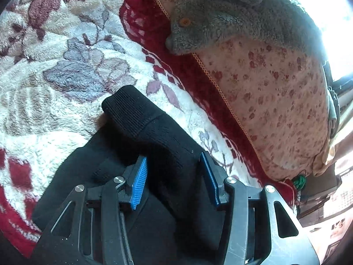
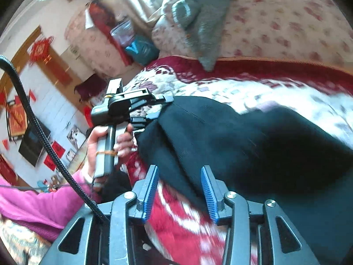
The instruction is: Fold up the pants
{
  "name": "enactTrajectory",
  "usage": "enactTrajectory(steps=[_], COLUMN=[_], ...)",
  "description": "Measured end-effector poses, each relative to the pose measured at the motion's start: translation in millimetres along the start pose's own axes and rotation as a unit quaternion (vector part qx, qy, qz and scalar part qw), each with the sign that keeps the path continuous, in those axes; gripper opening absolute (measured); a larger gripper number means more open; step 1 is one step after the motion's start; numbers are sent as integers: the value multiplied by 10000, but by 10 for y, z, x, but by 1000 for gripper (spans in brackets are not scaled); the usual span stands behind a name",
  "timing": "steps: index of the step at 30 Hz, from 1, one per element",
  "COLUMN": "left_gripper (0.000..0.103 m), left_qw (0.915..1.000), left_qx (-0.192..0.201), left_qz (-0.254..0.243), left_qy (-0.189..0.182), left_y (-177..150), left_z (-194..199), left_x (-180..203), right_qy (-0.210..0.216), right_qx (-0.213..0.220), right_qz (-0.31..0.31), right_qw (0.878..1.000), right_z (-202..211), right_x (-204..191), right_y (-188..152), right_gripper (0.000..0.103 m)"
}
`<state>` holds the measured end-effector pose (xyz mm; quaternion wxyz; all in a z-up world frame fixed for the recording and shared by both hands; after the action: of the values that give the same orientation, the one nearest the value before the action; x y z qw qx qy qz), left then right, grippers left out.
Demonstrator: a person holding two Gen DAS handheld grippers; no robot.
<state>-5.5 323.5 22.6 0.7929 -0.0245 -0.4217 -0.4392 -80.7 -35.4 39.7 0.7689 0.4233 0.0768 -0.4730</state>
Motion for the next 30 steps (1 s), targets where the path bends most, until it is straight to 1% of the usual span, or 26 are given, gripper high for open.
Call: enactTrajectory(steps=[2, 3, 4, 5, 7, 9, 11, 13, 15, 18, 19, 21, 24, 27, 30], left_gripper=[46, 41, 25, 20, 14, 13, 12, 12, 12, 11, 8, 8, 8, 8, 8], left_qw=[10000, 10000, 9999, 9996, 9989, 9978, 9966, 9954, 9947, 9949, 9945, 9928, 9930, 9950, 9957], left_qx=[40, 54, 76, 88, 171, 305, 447, 590, 686, 763, 825, 997, 1027, 838, 649], left_qz=[-11, -56, -138, -247, -392, -537, -640, -716, -731, -641, -614, -607, -535, -527, -601], left_qy=[6, 19, 47, 121, 202, 228, 248, 222, 219, 154, 175, 248, 221, 166, 272], left_y=[-3, -7, -16, -32, -73, -131, -190, -255, -299, -329, -329, -310, -269, -320, -415], left_z=[-13, -16, -14, -9, 34, 133, 251, 405, 539, 700, 758, 866, 937, 894, 845], left_x=[19, 31, 52, 81, 130, 196, 258, 310, 324, 298, 282, 259, 191, 128, 117], right_qy=[-163, -228, -229, -187, 22, 362, 471, 417, 337, 284, 274, 218, 276, 224, 269], right_qx=[7, 61, 129, 210, 337, 388, 311, 182, 205, 353, 414, 505, 723, 793, 834], right_qz=[-231, -439, -601, -845, -1389, -1677, -1646, -1524, -1538, -1823, -1952, -2158, -2408, -2590, -2643], right_qw=[9996, 9988, 9978, 9960, 9897, 9844, 9847, 9873, 9873, 9822, 9795, 9749, 9675, 9624, 9605], right_z=[130, 208, 260, 322, 390, 416, 414, 377, 386, 435, 468, 515, 614, 660, 710], right_x=[136, 240, 309, 410, 573, 620, 584, 510, 496, 593, 653, 752, 873, 950, 973], right_y=[-134, -208, -249, -292, -350, -420, -457, -488, -512, -581, -606, -635, -679, -700, -719], right_gripper=[41, 41, 41, 41, 41, 41, 41, 41, 41, 41, 41, 41, 41, 41, 41])
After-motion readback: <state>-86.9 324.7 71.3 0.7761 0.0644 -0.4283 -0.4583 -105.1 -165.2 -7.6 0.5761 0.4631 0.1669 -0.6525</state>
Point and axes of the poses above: each gripper's, at about its wrist camera, not at the fingertips, and z roughly against the way its jaws point, x to its right, y to its top, the point moved 1 cm from there along -z, roughly the way its jaws point, and after that the axes turned 5 degrees about -y, right-handed, at the moved point
